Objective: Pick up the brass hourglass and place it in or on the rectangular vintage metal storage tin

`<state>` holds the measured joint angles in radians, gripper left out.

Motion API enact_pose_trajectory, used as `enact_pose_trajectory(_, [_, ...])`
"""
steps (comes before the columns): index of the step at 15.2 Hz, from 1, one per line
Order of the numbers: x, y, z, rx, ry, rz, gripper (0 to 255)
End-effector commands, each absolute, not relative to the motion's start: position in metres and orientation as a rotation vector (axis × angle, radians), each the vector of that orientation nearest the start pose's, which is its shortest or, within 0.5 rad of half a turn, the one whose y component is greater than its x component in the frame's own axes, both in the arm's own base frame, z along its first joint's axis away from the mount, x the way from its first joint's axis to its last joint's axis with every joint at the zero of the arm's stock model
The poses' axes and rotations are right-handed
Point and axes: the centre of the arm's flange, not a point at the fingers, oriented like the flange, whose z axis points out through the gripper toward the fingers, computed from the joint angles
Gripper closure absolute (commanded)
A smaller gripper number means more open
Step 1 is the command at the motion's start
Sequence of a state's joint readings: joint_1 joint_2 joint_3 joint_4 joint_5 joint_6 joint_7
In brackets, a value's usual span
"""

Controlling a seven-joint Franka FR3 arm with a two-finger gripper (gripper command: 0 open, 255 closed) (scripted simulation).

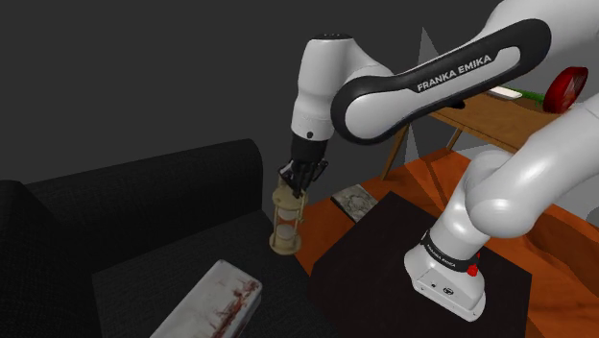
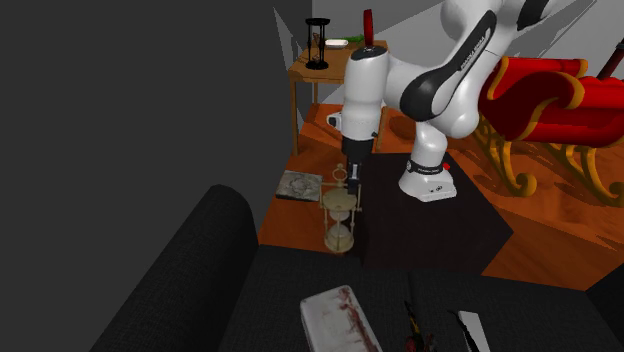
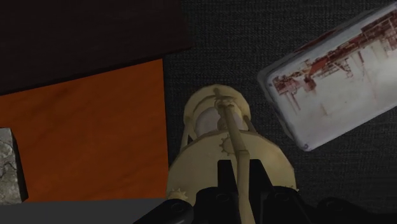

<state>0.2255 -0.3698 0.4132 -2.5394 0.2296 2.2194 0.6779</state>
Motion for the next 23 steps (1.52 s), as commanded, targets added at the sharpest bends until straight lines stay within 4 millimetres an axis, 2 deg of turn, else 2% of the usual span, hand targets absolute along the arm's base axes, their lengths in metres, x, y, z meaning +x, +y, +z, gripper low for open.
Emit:
enact_pose_trajectory(1, [0.333,0.28,0.4,-3.076,0.309,-0.003,255])
enact_pose_trajectory(18, [0.338,0.496,0.461,-3.076,0.309,-0.003,255])
enact_pose_trajectory(19, [0.338,0.513,0.466,-3.076,0.309,-0.003,255])
enact_pose_trajectory(23, [0.338,0.513,0.445,-3.076,0.309,-0.003,255])
